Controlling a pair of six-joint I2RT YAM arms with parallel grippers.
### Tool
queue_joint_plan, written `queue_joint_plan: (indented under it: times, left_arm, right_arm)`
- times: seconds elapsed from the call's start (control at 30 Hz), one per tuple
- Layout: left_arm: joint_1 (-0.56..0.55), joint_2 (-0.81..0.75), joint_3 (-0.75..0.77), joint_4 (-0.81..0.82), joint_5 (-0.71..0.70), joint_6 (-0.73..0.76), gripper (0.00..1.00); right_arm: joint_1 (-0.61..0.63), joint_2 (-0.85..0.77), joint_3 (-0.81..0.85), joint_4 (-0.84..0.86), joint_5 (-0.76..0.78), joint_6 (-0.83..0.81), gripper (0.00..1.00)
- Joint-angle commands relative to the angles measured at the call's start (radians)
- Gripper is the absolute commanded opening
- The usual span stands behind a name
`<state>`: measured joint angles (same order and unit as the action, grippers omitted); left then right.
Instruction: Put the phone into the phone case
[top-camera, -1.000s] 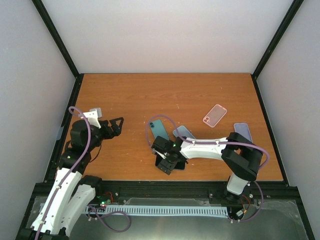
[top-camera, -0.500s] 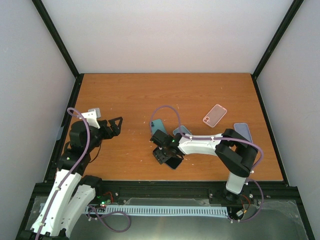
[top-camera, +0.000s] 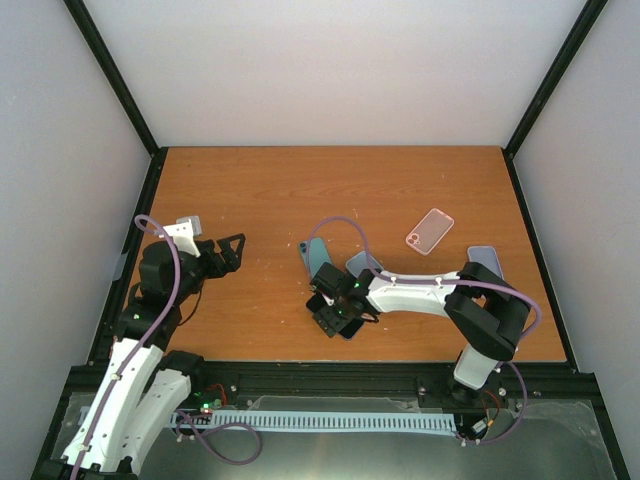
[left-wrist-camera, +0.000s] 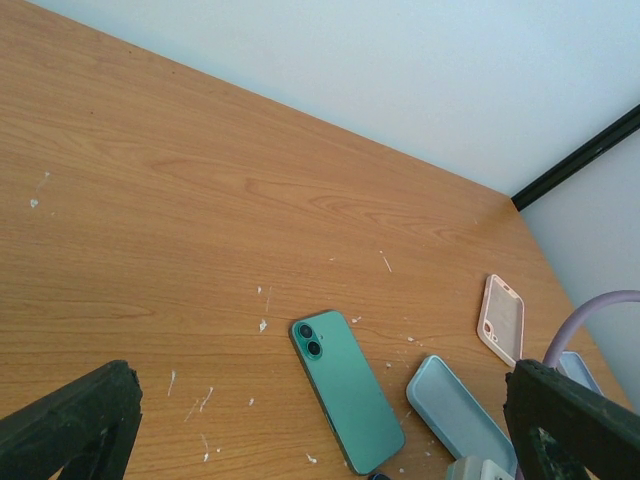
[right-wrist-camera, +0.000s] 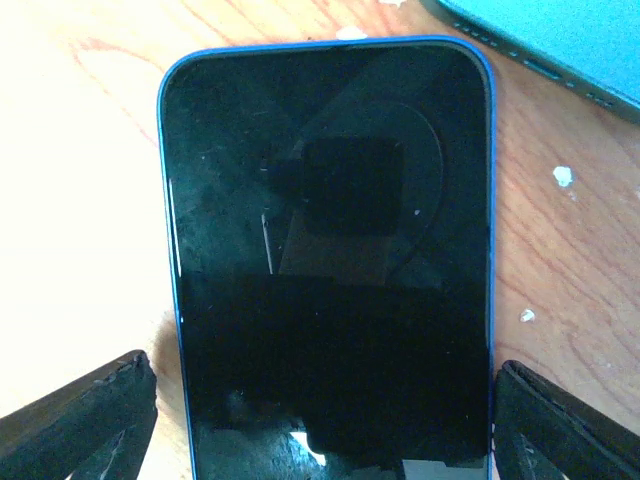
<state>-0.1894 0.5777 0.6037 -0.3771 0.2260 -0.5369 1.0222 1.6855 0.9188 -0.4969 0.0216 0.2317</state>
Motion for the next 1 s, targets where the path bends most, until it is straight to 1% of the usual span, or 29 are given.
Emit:
queue_joint_plan:
  times: [0.0, 0.2, 0.4, 0.63, 0.8, 0.97]
  left_arm:
    - [-0.004, -0.011, 0.018, -0.008, -0.016, 0.011, 0.99]
    - [-0.004, -0.016, 0.019, -0.011, -0.021, 0.009, 0.99]
    - [-0.004, -0.02, 0.019, -0.013, -0.025, 0.008, 0.99]
    - [-0.004, -0.022, 0.019, -0.014, -0.025, 0.008, 0.99]
    - [-0.004, -0.023, 0.019, -0.013, -0.025, 0.008, 0.99]
    - [-0.004, -0.026, 0.018, -0.011, -0.026, 0.008, 0.99]
  right_arm:
    - [0.014, 0.029, -0.013, -0.048, -0.017, -0.077, 0.9]
    - [0.034, 0.076, 0.014, -0.044, 0.033, -0.089, 0.88]
    - [0.035, 0.054, 0.009, -0.029, 0.041, -0.082, 0.79]
    - [0.028, -0.024, 0.022, -0.057, 0.047, -0.07, 0.69]
    - [-0.01, -0.088, 0.035, -0.094, 0.074, -0.068, 0.67]
    - [-0.084, -0.138, 0.068, -0.153, 0.122, -0.072, 0.66]
